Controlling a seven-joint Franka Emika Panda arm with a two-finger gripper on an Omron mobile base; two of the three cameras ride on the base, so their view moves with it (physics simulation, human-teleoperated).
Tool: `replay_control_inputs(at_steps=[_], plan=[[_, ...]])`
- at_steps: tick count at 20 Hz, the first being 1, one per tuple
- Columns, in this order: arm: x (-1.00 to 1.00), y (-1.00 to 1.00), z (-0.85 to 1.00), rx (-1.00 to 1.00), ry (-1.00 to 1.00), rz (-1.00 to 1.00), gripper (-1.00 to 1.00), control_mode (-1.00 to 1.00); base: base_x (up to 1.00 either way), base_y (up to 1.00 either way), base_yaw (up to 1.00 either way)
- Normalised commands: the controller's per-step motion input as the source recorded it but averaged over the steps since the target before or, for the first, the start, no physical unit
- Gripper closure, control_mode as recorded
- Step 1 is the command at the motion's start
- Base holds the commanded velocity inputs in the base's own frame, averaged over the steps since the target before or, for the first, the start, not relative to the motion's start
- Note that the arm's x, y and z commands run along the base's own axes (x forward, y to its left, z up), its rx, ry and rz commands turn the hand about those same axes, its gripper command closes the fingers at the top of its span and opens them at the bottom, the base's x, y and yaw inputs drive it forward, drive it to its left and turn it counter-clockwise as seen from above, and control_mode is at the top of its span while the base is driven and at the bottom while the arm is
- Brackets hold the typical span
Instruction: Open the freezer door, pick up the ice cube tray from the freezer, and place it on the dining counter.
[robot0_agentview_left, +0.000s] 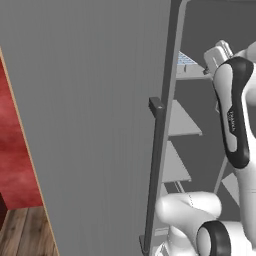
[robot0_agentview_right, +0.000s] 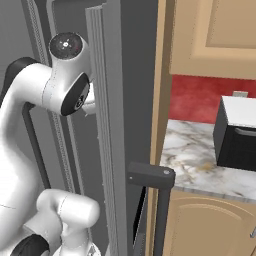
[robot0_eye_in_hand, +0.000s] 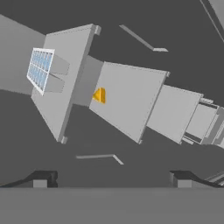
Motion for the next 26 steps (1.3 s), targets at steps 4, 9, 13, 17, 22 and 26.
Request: replay_control_inputs(at_steps=[4,9,13,17,22,26], plan=[[0.43,0.00,0.16,0.02,0.00,-0.04,-1.00,-1.00,0.00,0.00,0.00],[0.62,0.00,0.00,0.03,0.00,-0.05,-1.00,-1.00,0.00,0.00,0.00],[0.62,-0.05,0.02,0.05,0.00,-0.06,-1.00,-1.00,0.00,0.00,0.00],[0.61,-0.15,0.07,0.07,0.00,-0.05,-1.00,-1.00,0.00,0.00,0.00],[0.48,-0.15,0.04,0.05,0.00,-0.04,-1.00,-1.00,0.00,0.00,0.00],[0.37,-0.18,0.02,0.04,0.01,-0.03,-1.00,-1.00,0.00,0.00,0.00]])
